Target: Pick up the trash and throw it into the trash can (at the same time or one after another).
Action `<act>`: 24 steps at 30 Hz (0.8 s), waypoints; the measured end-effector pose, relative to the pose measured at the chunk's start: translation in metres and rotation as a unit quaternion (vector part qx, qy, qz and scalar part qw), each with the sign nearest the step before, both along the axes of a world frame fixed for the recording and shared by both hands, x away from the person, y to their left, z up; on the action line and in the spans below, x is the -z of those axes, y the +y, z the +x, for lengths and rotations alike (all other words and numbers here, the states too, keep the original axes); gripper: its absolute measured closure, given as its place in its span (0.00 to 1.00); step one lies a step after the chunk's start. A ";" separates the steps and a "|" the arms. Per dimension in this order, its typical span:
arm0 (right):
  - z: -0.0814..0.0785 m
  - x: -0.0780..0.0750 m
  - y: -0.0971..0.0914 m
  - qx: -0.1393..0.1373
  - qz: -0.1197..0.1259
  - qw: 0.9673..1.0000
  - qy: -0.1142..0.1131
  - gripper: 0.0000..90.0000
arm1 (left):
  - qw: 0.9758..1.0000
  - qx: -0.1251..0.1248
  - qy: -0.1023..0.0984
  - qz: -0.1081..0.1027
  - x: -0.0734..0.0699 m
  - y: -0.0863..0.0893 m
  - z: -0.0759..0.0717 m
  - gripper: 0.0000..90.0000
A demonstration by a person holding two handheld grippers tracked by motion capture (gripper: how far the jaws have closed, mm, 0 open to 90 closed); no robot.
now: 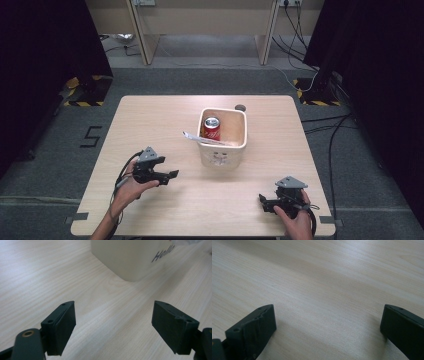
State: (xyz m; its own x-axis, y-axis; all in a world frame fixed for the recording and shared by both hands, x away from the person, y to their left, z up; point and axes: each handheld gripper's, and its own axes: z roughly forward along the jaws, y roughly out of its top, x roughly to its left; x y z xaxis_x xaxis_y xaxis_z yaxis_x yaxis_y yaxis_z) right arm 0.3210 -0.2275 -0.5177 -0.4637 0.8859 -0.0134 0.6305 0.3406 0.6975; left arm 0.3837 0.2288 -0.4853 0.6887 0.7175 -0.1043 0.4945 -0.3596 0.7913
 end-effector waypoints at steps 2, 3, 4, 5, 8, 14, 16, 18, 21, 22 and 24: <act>0.000 0.000 0.000 0.000 0.000 1.000 0.000 0.01 | 1.000 0.000 -0.002 0.013 0.004 -0.002 -0.002 0.21; 0.000 0.000 0.000 0.000 0.000 1.000 0.000 0.01 | 1.000 0.001 0.000 0.012 0.005 -0.002 -0.002 0.21; 0.000 0.000 0.000 0.000 0.000 1.000 0.000 0.01 | 1.000 0.003 0.002 0.013 0.006 -0.002 -0.003 0.21; 0.000 0.000 0.000 0.000 0.000 1.000 0.000 0.01 | 1.000 0.003 0.004 0.010 0.008 -0.003 -0.004 0.21; 0.000 0.000 0.000 0.000 0.000 1.000 0.000 0.01 | 1.000 0.005 0.009 0.016 0.013 -0.004 -0.006 0.22; 0.000 0.000 0.000 0.000 0.000 1.000 0.000 0.01 | 1.000 0.008 0.014 0.027 0.019 -0.003 -0.012 0.22; 0.000 0.000 0.000 0.000 0.000 1.000 0.000 0.01 | 0.999 0.007 0.013 0.031 0.021 -0.002 -0.015 0.22; 0.000 0.000 0.000 0.000 0.000 1.000 0.000 0.01 | 0.999 0.006 0.013 0.033 0.022 -0.002 -0.016 0.22; 0.000 0.000 0.000 0.000 0.000 1.000 0.000 0.01 | 0.999 0.003 0.009 0.045 0.023 -0.001 -0.019 0.22; 0.000 0.000 0.000 0.000 0.000 1.000 0.000 0.01 | 0.999 0.003 0.010 0.047 0.024 0.000 -0.020 0.22; 0.000 0.000 0.000 0.000 0.000 1.000 0.000 0.01 | 0.999 0.003 0.011 0.047 0.024 0.000 -0.021 0.22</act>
State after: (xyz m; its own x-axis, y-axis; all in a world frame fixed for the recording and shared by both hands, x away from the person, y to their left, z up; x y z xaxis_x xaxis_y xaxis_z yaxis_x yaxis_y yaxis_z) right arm 0.3211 -0.2275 -0.5177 -0.4641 0.8857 -0.0132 0.6299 0.3405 0.6981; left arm 0.3628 0.2290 -0.5095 0.6912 0.7208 -0.0517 0.5091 -0.4349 0.7428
